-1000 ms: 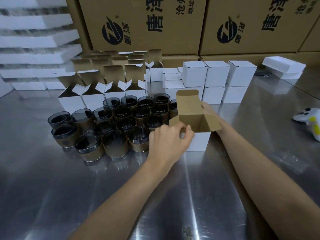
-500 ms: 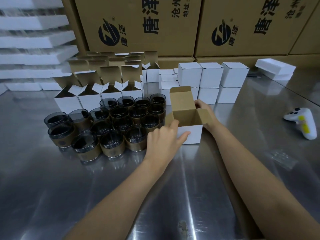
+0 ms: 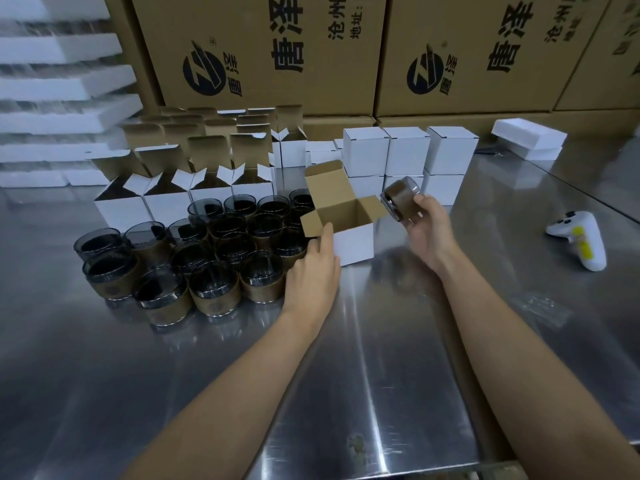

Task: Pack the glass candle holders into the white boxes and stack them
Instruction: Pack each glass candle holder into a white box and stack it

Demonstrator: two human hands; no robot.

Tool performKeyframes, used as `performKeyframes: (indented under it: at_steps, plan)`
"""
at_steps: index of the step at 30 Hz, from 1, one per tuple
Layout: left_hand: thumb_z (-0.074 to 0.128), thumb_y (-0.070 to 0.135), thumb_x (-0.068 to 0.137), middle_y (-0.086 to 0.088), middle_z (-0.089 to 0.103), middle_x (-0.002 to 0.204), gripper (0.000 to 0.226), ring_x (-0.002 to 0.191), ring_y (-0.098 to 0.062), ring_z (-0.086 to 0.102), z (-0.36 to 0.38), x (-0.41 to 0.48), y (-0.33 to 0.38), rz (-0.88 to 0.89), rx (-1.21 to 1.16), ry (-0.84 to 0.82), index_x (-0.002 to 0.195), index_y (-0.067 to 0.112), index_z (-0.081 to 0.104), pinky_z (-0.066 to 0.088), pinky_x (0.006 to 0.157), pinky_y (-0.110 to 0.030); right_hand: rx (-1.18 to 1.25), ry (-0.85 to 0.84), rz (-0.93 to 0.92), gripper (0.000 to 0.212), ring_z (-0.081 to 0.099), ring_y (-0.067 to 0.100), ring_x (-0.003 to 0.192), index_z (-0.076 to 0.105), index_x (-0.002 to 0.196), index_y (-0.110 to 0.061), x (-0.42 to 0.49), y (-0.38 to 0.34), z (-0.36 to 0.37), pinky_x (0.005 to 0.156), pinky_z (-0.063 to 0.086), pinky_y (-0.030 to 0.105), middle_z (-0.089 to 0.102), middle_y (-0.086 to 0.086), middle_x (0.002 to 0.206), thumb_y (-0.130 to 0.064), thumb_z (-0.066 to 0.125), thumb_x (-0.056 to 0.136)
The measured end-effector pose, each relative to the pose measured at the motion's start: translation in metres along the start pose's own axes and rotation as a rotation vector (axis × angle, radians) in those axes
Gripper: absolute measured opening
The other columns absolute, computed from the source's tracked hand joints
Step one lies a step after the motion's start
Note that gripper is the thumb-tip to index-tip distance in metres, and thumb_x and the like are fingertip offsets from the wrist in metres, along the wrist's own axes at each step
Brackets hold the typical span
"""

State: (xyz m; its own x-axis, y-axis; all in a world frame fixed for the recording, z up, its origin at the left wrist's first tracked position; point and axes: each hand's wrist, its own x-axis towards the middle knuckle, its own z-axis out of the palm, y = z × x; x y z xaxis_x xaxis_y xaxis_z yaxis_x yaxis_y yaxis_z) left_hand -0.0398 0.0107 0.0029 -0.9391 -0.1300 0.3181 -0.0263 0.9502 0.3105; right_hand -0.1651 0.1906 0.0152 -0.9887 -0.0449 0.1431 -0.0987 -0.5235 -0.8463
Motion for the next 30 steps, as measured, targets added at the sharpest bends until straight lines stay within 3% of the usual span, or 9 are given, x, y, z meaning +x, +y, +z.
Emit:
performKeyframes:
  at_steps: [4,6,8,11,13,16,21,25,30]
  plan:
    - [0.043,0.026,0.101,-0.012,0.047,0.135,0.059,0.105,-0.042,0.059,-0.001,-0.002,-0.003,-0.004,-0.098,0.006,0.153,0.019,0.016,0.049,0.077,-0.049,0.105,-0.042,-0.034,0.028,0.062,0.017,0.081,0.060,0.075,-0.012,-0.003,-0.016,0.010,0.080,0.051,0.029,0.068,0.002,0.080,-0.004,0.044,0.096]
    - [0.043,0.026,0.101,-0.011,0.045,0.138,0.059,0.105,-0.041,0.059,-0.002,-0.002,-0.003,0.013,-0.123,0.002,0.153,0.019,0.016,0.051,0.079,-0.049,0.076,-0.077,-0.045,0.014,0.062,0.017,0.085,0.060,0.083,-0.009,-0.004,-0.022,0.016,0.084,0.050,0.029,0.066,0.004,0.087,-0.006,0.050,0.092]
    - [0.042,0.027,0.101,-0.010,0.043,0.142,0.059,0.105,-0.041,0.060,-0.003,-0.002,-0.003,0.031,-0.124,-0.006,0.153,0.020,0.015,0.051,0.079,-0.049,0.017,-0.120,-0.072,0.010,0.063,0.016,0.086,0.063,0.088,-0.008,-0.005,-0.027,0.022,0.080,0.052,0.027,0.065,0.004,0.089,-0.010,0.054,0.091]
    - [0.042,0.030,0.101,-0.009,0.042,0.144,0.059,0.104,-0.041,0.060,-0.003,-0.003,-0.004,0.038,-0.116,-0.010,0.153,0.021,0.016,0.051,0.078,-0.049,-0.102,-0.211,-0.144,0.022,0.064,0.013,0.087,0.075,0.083,-0.013,-0.009,-0.034,0.029,0.079,0.051,0.025,0.068,0.003,0.093,-0.020,0.058,0.094]
    - [0.042,0.031,0.101,-0.008,0.042,0.144,0.058,0.104,-0.042,0.060,-0.003,-0.003,-0.004,0.033,-0.123,-0.007,0.153,0.021,0.017,0.051,0.077,-0.049,-0.205,-0.242,-0.176,0.012,0.061,0.016,0.090,0.070,0.087,-0.015,-0.012,-0.038,0.033,0.079,0.050,0.027,0.062,0.009,0.101,-0.027,0.071,0.086]
    - [0.042,0.032,0.101,-0.007,0.042,0.145,0.057,0.105,-0.041,0.060,-0.003,-0.004,-0.004,0.040,-0.149,0.004,0.152,0.022,0.019,0.050,0.076,-0.047,-0.302,-0.260,-0.208,0.016,0.061,0.013,0.087,0.061,0.080,-0.020,-0.016,-0.038,0.036,0.074,0.049,0.029,0.065,-0.001,0.096,-0.028,0.074,0.075]
    - [0.042,0.033,0.101,-0.006,0.043,0.143,0.055,0.103,-0.041,0.061,-0.005,-0.006,-0.003,0.053,-0.169,0.019,0.151,0.021,0.023,0.051,0.076,-0.047,-0.553,-0.285,-0.301,0.011,0.060,0.014,0.114,0.063,0.076,-0.023,-0.022,-0.033,0.039,0.093,0.049,0.035,0.064,0.000,0.122,-0.024,0.074,0.078]
    - [0.041,0.035,0.101,-0.005,0.041,0.144,0.056,0.103,-0.040,0.061,-0.005,-0.006,-0.002,0.050,-0.169,0.026,0.152,0.021,0.022,0.050,0.077,-0.048,-0.670,-0.366,-0.308,0.012,0.058,0.013,0.119,0.063,0.074,-0.022,-0.025,-0.028,0.043,0.099,0.045,0.032,0.062,0.004,0.127,-0.021,0.072,0.081]
    - [0.041,0.037,0.100,-0.005,0.036,0.149,0.063,0.108,-0.041,0.059,-0.005,-0.006,-0.002,0.027,-0.169,0.010,0.154,0.021,0.013,0.050,0.081,-0.048,-0.822,-0.436,-0.337,0.013,0.051,0.012,0.126,0.060,0.077,-0.024,-0.027,-0.023,0.048,0.102,0.037,0.032,0.058,-0.006,0.130,-0.020,0.070,0.085]
